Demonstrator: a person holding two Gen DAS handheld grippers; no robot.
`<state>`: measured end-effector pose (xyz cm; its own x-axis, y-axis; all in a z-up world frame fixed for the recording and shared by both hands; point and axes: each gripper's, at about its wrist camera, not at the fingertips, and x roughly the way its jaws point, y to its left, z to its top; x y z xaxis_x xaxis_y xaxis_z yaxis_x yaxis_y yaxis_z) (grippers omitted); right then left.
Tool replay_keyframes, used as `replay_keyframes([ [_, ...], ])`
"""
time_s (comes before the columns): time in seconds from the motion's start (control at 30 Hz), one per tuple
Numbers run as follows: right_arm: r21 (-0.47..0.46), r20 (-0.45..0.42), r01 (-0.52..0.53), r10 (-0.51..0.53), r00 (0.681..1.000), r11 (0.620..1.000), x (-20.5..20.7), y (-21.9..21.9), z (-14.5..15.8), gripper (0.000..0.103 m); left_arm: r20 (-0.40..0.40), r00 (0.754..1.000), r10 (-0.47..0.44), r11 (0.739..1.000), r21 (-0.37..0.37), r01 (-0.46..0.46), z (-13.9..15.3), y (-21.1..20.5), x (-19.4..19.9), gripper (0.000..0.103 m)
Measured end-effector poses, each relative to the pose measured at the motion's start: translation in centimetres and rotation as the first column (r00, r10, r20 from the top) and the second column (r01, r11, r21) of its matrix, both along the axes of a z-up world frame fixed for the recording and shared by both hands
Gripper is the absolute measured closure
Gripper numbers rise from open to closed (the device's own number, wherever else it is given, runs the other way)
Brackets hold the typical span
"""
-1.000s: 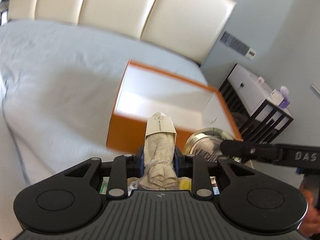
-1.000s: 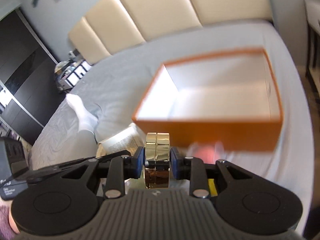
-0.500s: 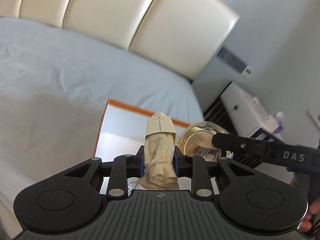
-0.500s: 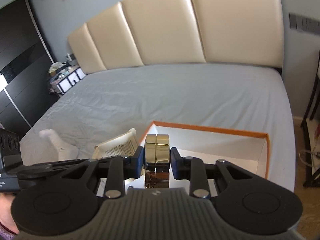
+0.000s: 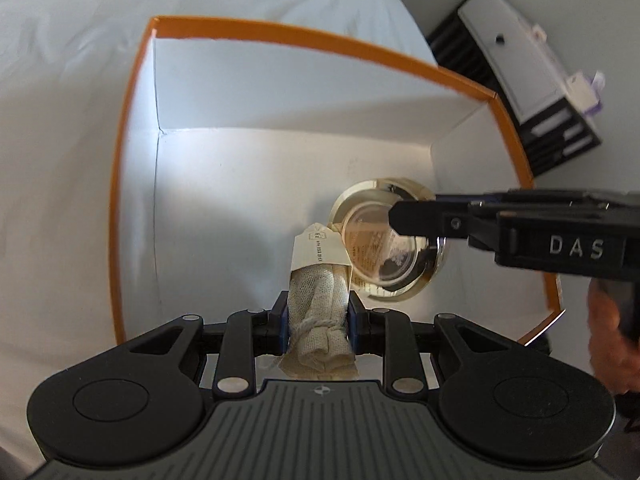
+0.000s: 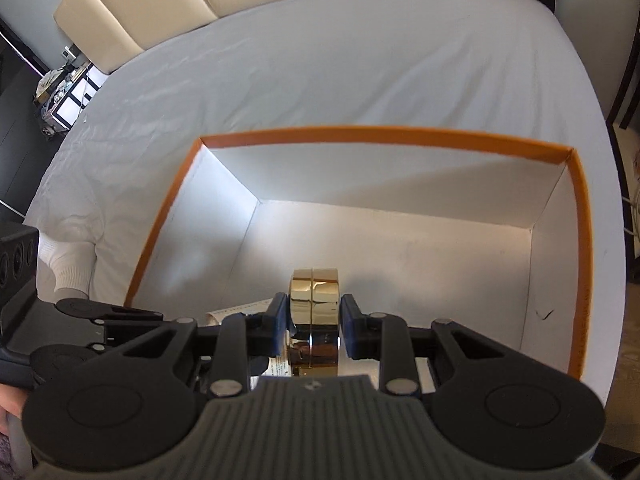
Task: Organize rigid objects
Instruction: 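Lift the pouch and compact and carry both into the orange box, then open the left tool to drop the pouch while the right tool releases the compact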
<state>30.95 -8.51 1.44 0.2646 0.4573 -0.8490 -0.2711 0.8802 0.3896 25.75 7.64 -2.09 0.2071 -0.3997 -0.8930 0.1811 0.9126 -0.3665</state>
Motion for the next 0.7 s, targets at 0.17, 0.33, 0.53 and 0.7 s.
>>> replay_keyframes([
  [0.17,-0.012,-0.038,-0.005,0.004,0.999,1.0,-0.2,0.0,-0.8,0.076,-0.04,0.998,-0.044,0.998,0.05,0.046,-1.2,-1.9,-0.4,0.072],
  [0.33,-0.021,-0.043,0.002,-0.003,0.999,1.0,-0.5,-0.2,-0.9,0.076,0.003,0.999,-0.038,0.988,0.147,0.037,-0.8,-3.3,-1.3,0.06],
  [0.53,-0.05,-0.015,-0.014,0.013,1.0,0.999,-0.6,0.7,-1.0,0.076,0.097,0.993,-0.071,0.967,0.252,0.044,0.5,-4.8,-3.4,0.053],
  [0.7,-0.066,-0.017,-0.035,0.034,0.999,0.997,-0.5,2.1,-1.8,0.076,0.191,0.98,-0.062,0.968,0.249,0.013,2.4,-4.8,-5.5,0.052],
])
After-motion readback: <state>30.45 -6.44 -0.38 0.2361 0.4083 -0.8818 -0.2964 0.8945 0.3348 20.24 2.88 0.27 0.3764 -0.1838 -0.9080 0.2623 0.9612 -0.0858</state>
